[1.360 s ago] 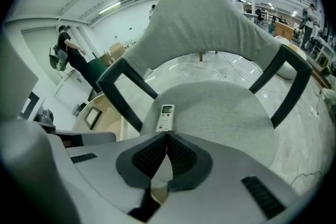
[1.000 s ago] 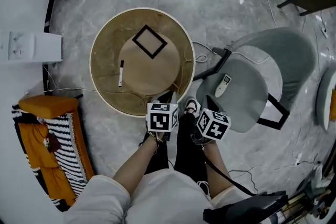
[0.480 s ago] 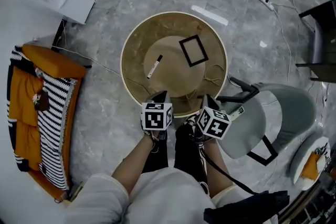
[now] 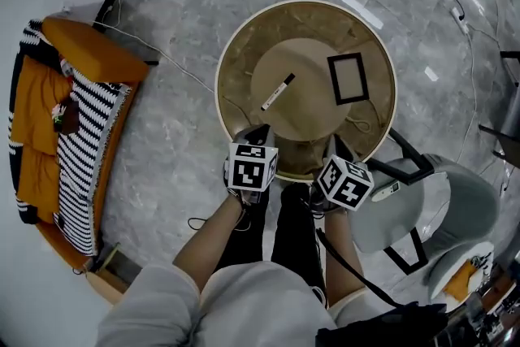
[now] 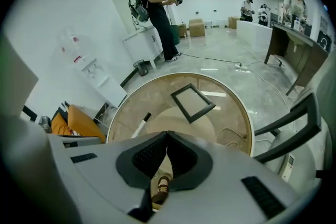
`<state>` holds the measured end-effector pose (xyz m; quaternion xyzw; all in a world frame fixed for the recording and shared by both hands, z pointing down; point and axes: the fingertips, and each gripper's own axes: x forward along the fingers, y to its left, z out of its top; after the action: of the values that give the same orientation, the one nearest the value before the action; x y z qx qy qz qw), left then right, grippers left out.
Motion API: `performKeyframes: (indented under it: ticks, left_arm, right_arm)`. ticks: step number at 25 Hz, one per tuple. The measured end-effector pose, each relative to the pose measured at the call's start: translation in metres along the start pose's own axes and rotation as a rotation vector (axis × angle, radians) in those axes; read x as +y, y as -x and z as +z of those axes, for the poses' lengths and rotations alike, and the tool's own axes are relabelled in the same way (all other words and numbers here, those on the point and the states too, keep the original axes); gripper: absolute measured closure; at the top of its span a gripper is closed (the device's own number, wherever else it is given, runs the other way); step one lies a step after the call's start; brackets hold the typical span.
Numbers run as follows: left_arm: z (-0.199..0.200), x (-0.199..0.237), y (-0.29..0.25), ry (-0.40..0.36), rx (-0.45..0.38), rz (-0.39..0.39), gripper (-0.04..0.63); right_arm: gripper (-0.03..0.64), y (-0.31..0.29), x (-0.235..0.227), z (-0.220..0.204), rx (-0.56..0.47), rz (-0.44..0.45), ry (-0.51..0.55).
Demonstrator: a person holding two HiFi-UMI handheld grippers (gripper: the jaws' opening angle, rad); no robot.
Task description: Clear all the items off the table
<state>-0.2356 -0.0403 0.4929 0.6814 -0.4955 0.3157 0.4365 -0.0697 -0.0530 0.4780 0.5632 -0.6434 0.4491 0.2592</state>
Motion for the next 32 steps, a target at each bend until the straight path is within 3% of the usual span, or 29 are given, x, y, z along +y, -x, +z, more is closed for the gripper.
performKeyframes:
  ticks: [7, 11, 18, 25, 32]
  left_arm:
    - [0.017, 0.02, -0.056, -0.091, 0.05, -0.018, 0.574]
    - [0.014, 0.032, -0.081, -0.167, 0.09, -0.021, 0.516]
    - [0.008, 0.041, -0.114, -0.233, 0.16, -0.061, 0.347]
    - [0.014, 0.052, -0.13, -0.381, 0.175, -0.019, 0.334]
    - [0.016, 0.053, -0.14, -0.383, 0.178, -0.007, 0.359]
  right_arm:
    - [0.592, -0.041, -0.013, -0.012, 0.037, -0.048, -0.064]
    - [0.593, -0.053, -0.019, -0.032, 0.065, -0.073, -0.105]
    - [0.592, -0.074, -0.023, -0.046, 0.084, -0.09, -0.148]
    - [0.593, -0.082, -0.02, -0.05, 0.088, -0.091, -0.151]
    - [0.593, -0.083, -0.023, -0.062, 0.095, -0.103, -0.169]
